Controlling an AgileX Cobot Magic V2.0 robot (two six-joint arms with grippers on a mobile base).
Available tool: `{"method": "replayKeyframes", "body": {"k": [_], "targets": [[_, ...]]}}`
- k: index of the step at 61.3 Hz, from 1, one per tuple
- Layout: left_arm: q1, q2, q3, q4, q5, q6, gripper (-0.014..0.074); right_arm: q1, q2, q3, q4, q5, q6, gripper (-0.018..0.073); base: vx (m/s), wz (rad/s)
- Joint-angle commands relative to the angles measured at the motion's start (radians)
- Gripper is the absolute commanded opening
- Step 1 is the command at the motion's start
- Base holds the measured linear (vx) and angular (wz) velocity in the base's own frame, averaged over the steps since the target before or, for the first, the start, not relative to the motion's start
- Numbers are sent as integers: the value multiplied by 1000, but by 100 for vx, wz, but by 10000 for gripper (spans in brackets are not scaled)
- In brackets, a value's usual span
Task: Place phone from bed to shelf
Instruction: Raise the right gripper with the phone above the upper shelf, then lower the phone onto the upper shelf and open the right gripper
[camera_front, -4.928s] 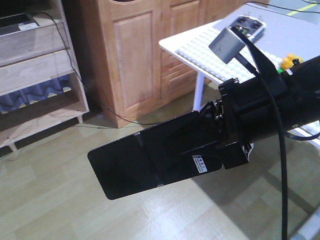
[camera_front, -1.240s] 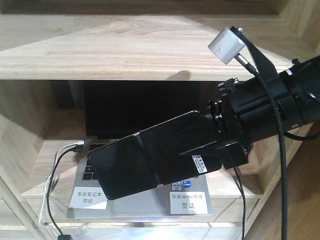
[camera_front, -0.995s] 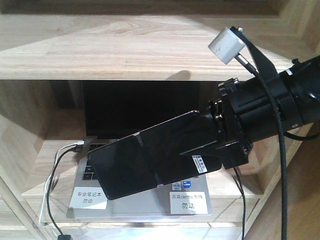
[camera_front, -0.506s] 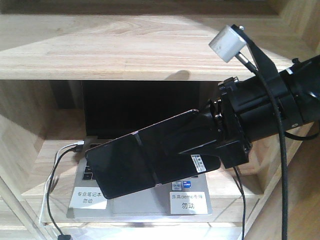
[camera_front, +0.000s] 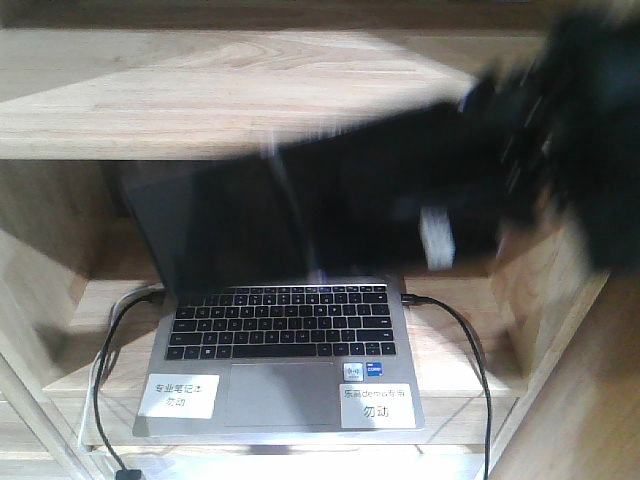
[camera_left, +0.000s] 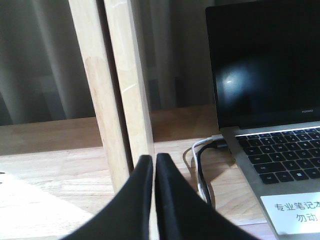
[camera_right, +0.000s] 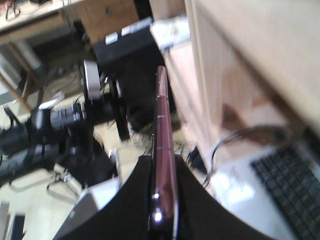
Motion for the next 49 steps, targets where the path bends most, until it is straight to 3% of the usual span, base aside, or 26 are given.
{"method": "replayKeyframes", "body": {"k": [1,18,32,49], "targets": [[-2,-10,-26,-5,-73,-4,1,-2,0,-107,78,-76,10,-1,0,0],[-2,-10,-26,-5,-73,-4,1,-2,167,-348,97,-167,12,-1,0,0],[-2,-10,-26,-5,-73,-4,1,3,362,-515,192,-234,-27,-1,0,0],[-2,-10,-26,-5,-73,-4,1,82,566,-630,165,-374,-43,-1,0,0]]}}
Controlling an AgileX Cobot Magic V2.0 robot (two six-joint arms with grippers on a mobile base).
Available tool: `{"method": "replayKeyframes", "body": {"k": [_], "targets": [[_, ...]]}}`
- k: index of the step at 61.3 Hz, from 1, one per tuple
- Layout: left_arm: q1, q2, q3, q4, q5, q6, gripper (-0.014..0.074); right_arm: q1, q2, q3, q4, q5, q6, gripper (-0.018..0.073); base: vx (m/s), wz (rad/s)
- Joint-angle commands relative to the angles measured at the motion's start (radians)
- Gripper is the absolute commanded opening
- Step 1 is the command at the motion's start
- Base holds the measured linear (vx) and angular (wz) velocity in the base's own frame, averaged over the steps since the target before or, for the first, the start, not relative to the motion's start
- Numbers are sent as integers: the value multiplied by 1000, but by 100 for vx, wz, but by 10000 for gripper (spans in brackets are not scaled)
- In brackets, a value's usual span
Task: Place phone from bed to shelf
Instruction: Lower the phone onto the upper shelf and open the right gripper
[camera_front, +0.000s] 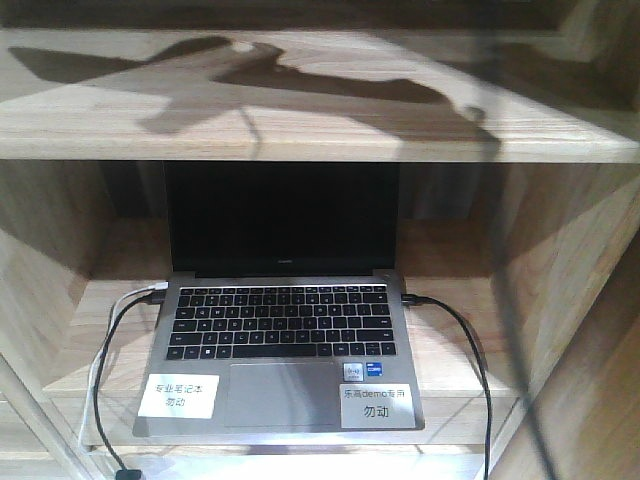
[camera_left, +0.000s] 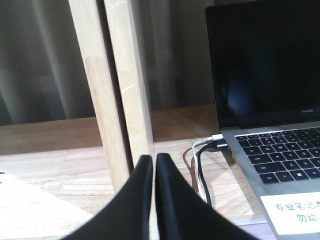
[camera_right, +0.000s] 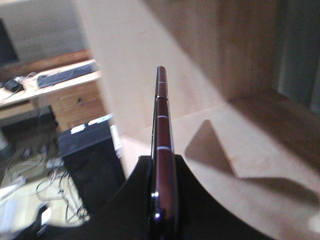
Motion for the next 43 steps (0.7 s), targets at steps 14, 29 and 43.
{"method": "replayKeyframes", "body": {"k": [14,29,43], "targets": [[-2,-10,-26,-5,-73,-4,1,25,104,-54,60,-168,-55,-1,0,0],[-2,-10,-26,-5,-73,-4,1,25,149,-54,59,-187,-76,-1,0,0],[-2,-10,-26,-5,-73,-4,1,25,161,-54,60,-190,-87,-1,0,0]]}}
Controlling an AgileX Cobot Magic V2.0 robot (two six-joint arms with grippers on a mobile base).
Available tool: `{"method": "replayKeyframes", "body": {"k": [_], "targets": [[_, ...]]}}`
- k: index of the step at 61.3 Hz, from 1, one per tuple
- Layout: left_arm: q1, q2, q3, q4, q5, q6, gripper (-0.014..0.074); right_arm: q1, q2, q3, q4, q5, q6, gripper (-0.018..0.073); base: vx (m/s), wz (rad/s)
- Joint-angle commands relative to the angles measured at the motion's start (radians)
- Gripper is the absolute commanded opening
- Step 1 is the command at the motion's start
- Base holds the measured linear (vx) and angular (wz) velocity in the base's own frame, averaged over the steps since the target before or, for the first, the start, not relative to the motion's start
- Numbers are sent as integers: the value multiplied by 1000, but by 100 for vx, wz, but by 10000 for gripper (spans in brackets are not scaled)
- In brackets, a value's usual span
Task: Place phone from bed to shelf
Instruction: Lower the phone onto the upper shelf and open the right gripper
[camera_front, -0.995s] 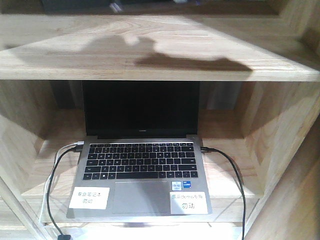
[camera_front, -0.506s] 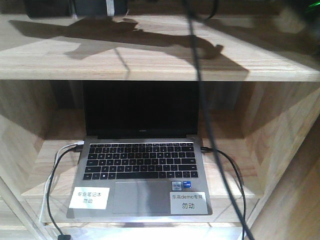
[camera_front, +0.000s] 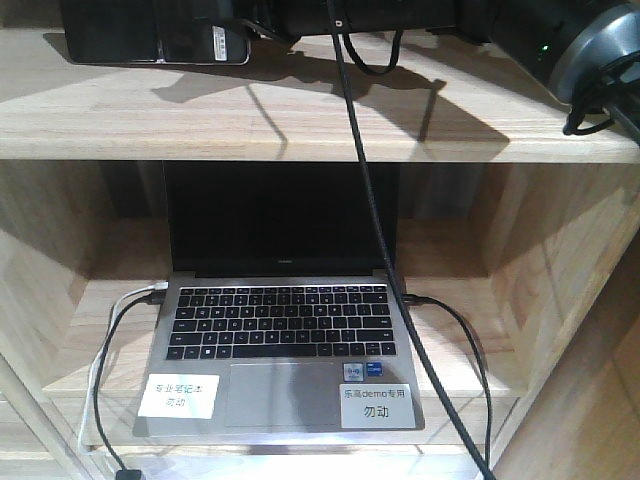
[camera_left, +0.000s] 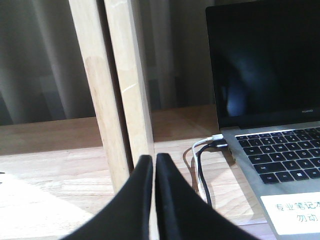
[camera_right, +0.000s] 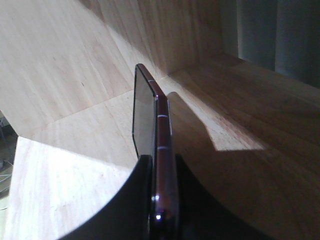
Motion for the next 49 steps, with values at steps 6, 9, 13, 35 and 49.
{"method": "replayKeyframes", "body": {"k": [6,9,13,35,49], "targets": [[-2,-10,-26,-5,-73,-4,1,-2,-48,-33,47,-36,-15,4,0,0],[-2,-10,-26,-5,-73,-4,1,-2,-48,-33,47,-36,-15,8,0,0],[-2,-10,-26,-5,-73,-4,1,-2,-48,-33,47,-38,-15,15,0,0],[-2,-10,-26,-5,-73,-4,1,-2,-48,-33,40,-51,-15,167,0,0],[-2,-10,-26,-5,-73,-4,1,-2,-48,-33,40,-95,-16,428,0,0]]}}
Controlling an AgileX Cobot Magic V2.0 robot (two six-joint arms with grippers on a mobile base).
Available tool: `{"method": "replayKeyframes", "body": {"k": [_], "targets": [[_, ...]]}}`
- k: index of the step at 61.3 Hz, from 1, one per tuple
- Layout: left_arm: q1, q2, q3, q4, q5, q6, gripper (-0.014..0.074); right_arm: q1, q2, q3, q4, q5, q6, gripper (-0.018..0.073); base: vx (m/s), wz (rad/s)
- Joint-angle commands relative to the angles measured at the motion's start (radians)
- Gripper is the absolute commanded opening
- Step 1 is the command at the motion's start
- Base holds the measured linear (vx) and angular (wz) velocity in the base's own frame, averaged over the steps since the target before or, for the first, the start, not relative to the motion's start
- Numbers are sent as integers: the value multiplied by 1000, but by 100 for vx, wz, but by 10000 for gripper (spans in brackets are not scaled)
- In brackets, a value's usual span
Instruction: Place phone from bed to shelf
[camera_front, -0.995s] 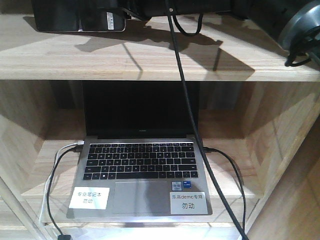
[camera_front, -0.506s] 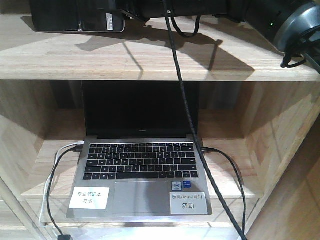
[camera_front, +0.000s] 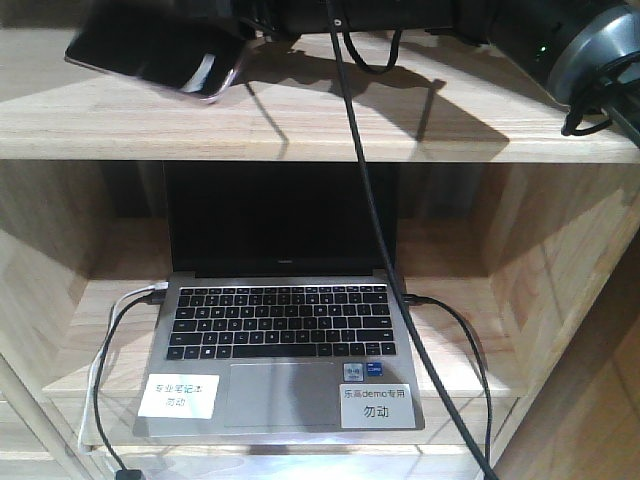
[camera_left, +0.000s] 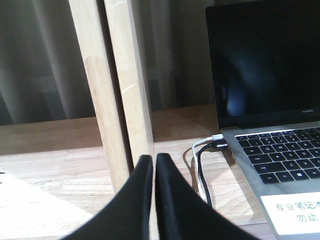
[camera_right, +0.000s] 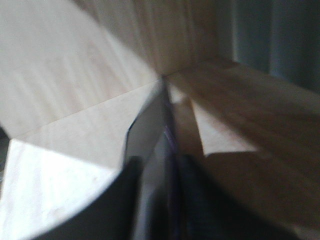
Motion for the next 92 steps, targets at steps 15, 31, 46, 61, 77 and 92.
{"method": "replayKeyframes", "body": {"k": [15,31,46,61,77,92], "targets": [[-2,-10,-26,-5,-73,-4,1,-2,-48,-33,-22,-97,-10,724,0,0],[-2,-10,-26,-5,-73,-4,1,-2,-61,-33,-64,-95,-5,715,0,0],[-2,-10,-26,-5,-73,-4,1,-2,-92,-33,-68,-66,-4,650,0,0],[-2,-10,-26,-5,-73,-4,1,-2,-147,-33,-160,-55,79,359,0,0],[-2,-10,-26,-5,-73,-4,1,-2,-207,-32,-195,-41,130,-5,0,0],[-2,-10,-26,-5,-73,-4,1,9,-316,156,-217,-171,115,-3,0,0]]}}
